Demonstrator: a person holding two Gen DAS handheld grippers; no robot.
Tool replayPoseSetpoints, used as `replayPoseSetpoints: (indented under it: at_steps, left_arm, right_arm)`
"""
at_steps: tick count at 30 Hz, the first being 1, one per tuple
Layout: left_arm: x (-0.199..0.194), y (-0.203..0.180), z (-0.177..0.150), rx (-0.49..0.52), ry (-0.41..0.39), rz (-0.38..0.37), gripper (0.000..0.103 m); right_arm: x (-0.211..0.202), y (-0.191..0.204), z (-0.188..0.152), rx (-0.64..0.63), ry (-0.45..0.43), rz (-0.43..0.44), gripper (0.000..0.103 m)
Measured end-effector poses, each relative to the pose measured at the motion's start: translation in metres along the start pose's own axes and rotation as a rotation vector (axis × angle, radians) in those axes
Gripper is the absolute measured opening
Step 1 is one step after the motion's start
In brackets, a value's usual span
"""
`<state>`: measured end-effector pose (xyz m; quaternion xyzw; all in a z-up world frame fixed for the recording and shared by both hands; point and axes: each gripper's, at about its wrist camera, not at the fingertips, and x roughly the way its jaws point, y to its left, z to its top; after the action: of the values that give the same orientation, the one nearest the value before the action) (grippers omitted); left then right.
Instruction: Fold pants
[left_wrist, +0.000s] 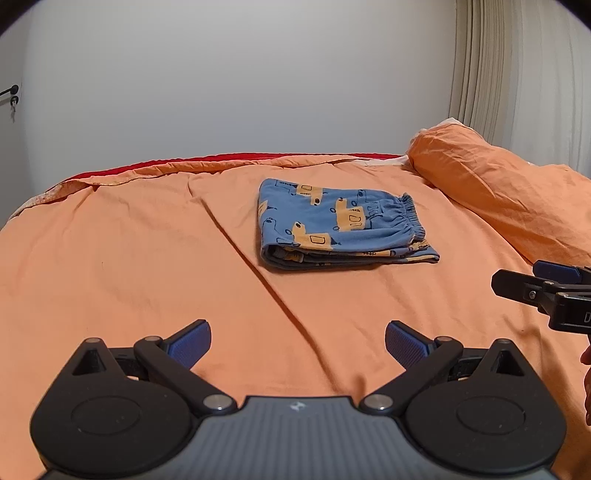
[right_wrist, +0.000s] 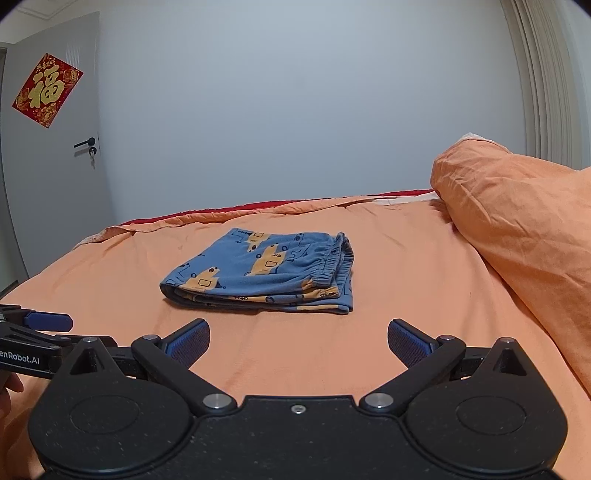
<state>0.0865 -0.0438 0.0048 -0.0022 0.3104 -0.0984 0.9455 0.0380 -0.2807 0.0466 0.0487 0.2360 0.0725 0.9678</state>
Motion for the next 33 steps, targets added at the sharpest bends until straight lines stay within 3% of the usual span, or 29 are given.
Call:
replayPoseSetpoints:
  at_steps: [11, 15, 33]
  left_arm:
    - [-0.002, -0.002, 0.001, 0.002, 0.002, -0.008, 0.103]
    - [-0.006, -0.007, 0.002, 0.028, -0.01, 0.04, 0.103]
    - [-0.005, -0.009, 0.001, 0.035, 0.016, 0.024, 0.103]
  right_arm:
    - [-0.001, 0.001, 0.001, -0.003, -0.005, 0.003, 0.102]
    - [-0.001, 0.002, 0.001, -0.007, -0.004, 0.004, 0.102]
    - [-0.001, 0.002, -0.001, -0.011, 0.0, 0.011, 0.102]
